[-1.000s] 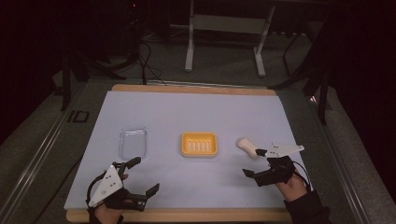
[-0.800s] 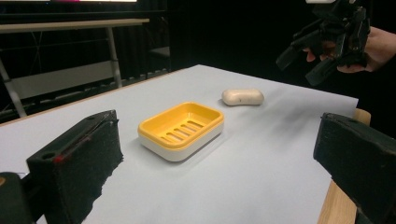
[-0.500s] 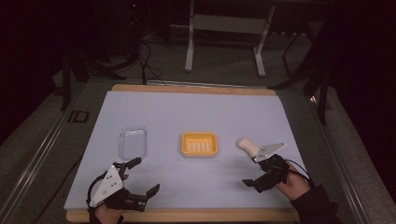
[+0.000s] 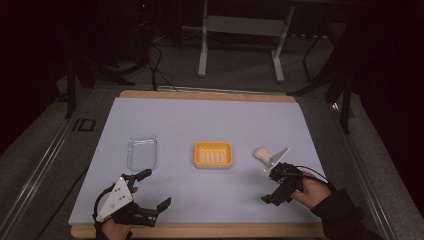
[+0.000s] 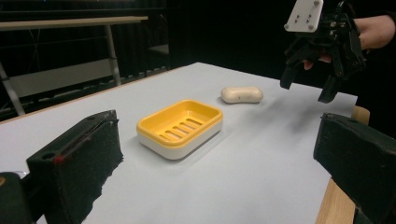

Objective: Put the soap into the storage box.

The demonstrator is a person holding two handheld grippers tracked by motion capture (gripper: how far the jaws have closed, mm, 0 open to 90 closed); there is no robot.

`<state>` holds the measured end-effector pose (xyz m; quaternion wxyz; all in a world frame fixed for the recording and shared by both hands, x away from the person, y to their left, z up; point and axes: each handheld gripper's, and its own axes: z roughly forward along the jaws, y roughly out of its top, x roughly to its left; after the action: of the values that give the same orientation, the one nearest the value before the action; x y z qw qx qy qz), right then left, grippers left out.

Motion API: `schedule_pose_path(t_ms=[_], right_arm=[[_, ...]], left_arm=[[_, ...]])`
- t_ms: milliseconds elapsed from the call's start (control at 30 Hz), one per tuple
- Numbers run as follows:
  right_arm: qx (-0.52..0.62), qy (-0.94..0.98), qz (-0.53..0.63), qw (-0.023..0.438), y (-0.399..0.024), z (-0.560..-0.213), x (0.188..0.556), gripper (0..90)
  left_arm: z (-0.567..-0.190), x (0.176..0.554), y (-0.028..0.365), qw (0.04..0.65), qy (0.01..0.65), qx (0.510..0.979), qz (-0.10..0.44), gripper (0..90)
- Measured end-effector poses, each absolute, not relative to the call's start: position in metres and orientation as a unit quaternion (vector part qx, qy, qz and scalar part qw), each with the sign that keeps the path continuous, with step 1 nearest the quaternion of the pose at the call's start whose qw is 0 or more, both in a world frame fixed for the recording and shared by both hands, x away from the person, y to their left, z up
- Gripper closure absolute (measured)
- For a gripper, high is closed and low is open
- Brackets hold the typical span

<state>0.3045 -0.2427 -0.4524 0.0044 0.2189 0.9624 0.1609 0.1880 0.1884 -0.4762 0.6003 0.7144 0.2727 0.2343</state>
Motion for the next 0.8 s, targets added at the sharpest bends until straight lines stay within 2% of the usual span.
schedule_pose_path(t_ms=[333,533,600,800], right_arm=[[0.211,0.973,0.092,-0.03,-0.237,-0.461,0.307,13.0],[0.207,0.972,0.095,-0.061,-0.241,-0.464,0.311,13.0],[0.209,0.973,0.085,-0.052,-0.241,-0.465,0.311,13.9],[0.203,0.976,0.049,-0.063,-0.239,-0.467,0.314,13.9]], left_arm=[[-0.476,0.188,0.188,0.599,0.273,0.716,0.234,1.2],[-0.476,0.188,0.188,0.6,0.272,0.715,0.233,1.2],[-0.476,0.188,0.188,0.599,0.273,0.716,0.233,1.2],[-0.476,0.188,0.188,0.599,0.273,0.716,0.233,1.2]])
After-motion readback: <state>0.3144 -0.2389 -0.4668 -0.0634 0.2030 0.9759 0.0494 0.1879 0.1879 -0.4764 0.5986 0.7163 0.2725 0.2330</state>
